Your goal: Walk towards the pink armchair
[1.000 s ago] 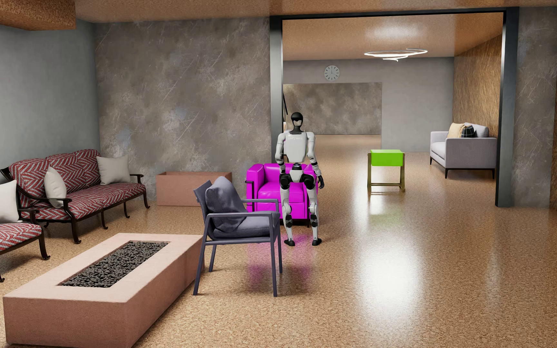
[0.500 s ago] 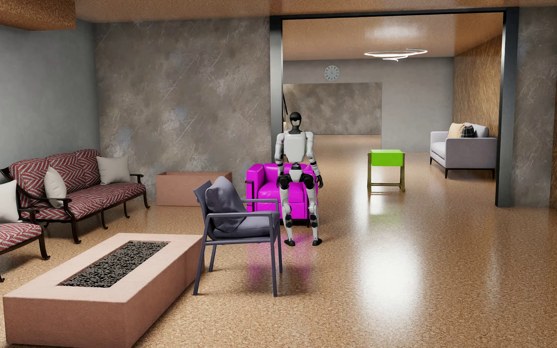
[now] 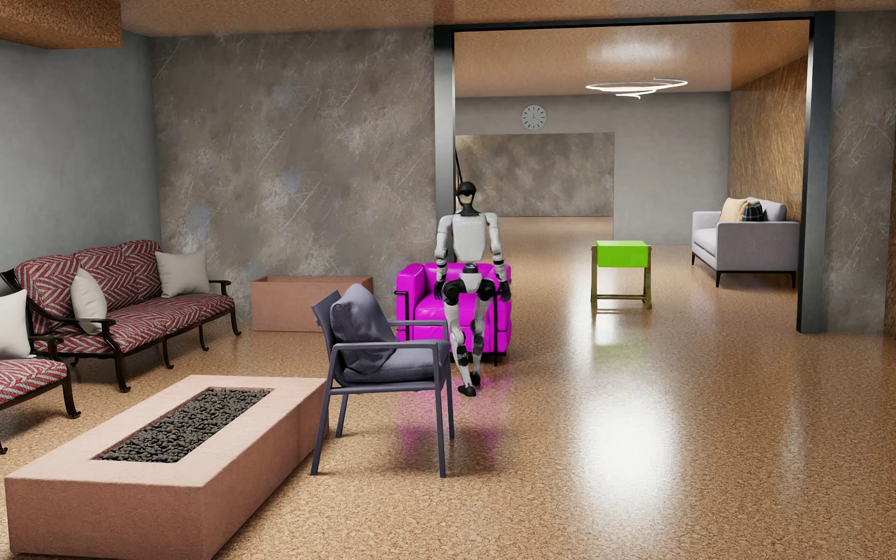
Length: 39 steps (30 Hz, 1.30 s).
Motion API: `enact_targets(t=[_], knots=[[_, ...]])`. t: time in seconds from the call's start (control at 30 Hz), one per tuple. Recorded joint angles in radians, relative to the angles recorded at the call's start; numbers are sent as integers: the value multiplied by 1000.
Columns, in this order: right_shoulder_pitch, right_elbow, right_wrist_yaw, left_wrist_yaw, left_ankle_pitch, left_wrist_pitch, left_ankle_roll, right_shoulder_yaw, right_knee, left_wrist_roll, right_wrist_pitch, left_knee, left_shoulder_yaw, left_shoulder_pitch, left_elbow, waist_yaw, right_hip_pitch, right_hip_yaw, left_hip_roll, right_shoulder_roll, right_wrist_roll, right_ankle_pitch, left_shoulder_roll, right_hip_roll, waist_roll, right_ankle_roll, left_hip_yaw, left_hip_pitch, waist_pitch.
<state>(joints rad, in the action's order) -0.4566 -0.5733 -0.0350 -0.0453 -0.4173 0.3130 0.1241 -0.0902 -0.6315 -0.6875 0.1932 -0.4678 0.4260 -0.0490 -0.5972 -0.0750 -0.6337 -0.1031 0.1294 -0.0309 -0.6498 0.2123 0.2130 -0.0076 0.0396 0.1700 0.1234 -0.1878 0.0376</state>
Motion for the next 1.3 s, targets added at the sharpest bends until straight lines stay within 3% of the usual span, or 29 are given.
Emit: enact_targets(t=[0.03, 0.07, 0.1, 0.17, 0.27, 0.3, 0.33, 0.37, 0.43, 0.5, 0.6, 0.67, 0.73, 0.77, 0.9, 1.03, 1.17, 1.27, 1.3], knots=[[0, -7, 4, 7, -6, -1, 2, 6, 82, 5, 8, 8, 4, 16, -4, 4, 20, -68, 15, -7, -4, -38, -9, -14, 1, 19, -19, 12, -3], [0, -16, 7, 14, -8, -2, 4, 15, 138, 15, 15, 15, 8, 33, -17, 8, 48, -141, 29, -15, -10, -73, -19, -32, 3, -73, -40, 25, -7], [-1, -25, 10, 21, -17, -1, 5, 22, 162, 28, 21, 8, 10, 49, -38, 10, 83, -182, 43, -23, -16, -49, -29, -45, 4, -201, -62, 37, -11], [17, -50, 8, 55, -11, 13, 3, 16, 183, 59, 39, -38, -10, 53, -82, 9, 124, -206, 41, -25, -12, -42, -42, -46, 2, -307, -83, 46, -14], [55, -61, -21, 90, 92, 29, -23, -13, 194, 85, 55, -189, -16, 18, -152, 5, 192, -233, 20, -14, -4, -6, -33, -50, -8, -308, -70, 18, -9], [59, -46, -28, 66, 148, 29, -78, -11, 212, 84, 36, -258, 4, 13, -177, 3, 219, -248, 8, -10, -4, 1, -14, -48, -11, -304, -79, -9, -8], [63, -27, -34, 38, 208, 33, -175, -6, 226, 85, 13, -345, 16, 6, -195, 1, 241, -261, -3, -6, -1, 8, 7, -44, -14, -302, -92, -48, -6], [80, -11, -39, 21, 229, 41, -355, 3, 225, 87, 4, -442, 12, -14, -194, -2, 255, -271, -25, 2, 4, 20, 28, -40, -17, -301, -102, -92, -3], [96, 21, -48, 45, 226, 54, -372, 7, 206, 104, -19, -646, -20, -49, -191, -19, 269, -295, -54, 7, 16, 47, 52, -44, -28, -293, -61, -204, 7], [120, 45, -64, 80, 206, 60, -381, 6, 202, 127, -27, -726, -48, -80, -201, -14, 282, -289, -189, 8, 19, 61, 49, -41, -40, -281, -35, -285, 15], [133, 62, -66, 40, 150, 61, -186, 22, 217, 128, -51, -546, -34, -96, -218, 27, 300, -240, -361, -5, 16, 68, 42, -22, -59, -257, 68, -315, 18], [131, 60, -58, 29, 136, 56, -136, 36, 225, 128, -66, -314, -36, -105, -206, 51, 311, -200, -308, -13, 12, 73, 37, -12, -66, -239, -23, -311, 17], [133, 51, -52, 48, 184, 57, -189, 50, 233, 130, -52, -98, -49, -110, -192, 59, 320, -157, -222, -15, 10, 78, 19, -10, -68, -219, -202, -265, 14], [135, 42, -50, 56, 176, 55, -195, 51, 228, 128, -36, -74, -52, -109, -190, 55, 321, -135, -223, -16, 11, 80, 8, -10, -69, -208, -189, -240, 14], [135, -16, -68, 45, 176, 55, -142, 12, 231, 97, 24, -20, -28, -69, -192, 42, 322, -31, -228, -7, 22, 71, -25, -27, -58, -157, -50, -171, 11], [100, -48, -36, 71, 167, 39, -111, 18, 224, 91, 26, 41, -25, -10, -179, 35, 297, 95, -225, -20, 19, 58, -26, -32, -39, -103, 87, -110, 10], [85, -43, -44, 69, 161, 37, -91, -28, 212, 93, 29, 83, -13, 61, -198, 30, 241, 212, -243, 0, 58, 41, 11, -5, -17, -49, 233, -82, 6], [75, -40, -41, 43, 149, 40, -83, -50, 209, 86, 19, 68, 47, 131, -247, 31, 198, 158, -275, 8, 45, 35, 62, -22, -5, 35, 321, -86, 4], [73, -47, -34, 35, 148, 41, -81, -51, 196, 82, 18, 67, 72, 156, -264, 34, 189, 105, -283, 3, 32, 32, 78, -45, -2, 30, 345, -83, 3]])
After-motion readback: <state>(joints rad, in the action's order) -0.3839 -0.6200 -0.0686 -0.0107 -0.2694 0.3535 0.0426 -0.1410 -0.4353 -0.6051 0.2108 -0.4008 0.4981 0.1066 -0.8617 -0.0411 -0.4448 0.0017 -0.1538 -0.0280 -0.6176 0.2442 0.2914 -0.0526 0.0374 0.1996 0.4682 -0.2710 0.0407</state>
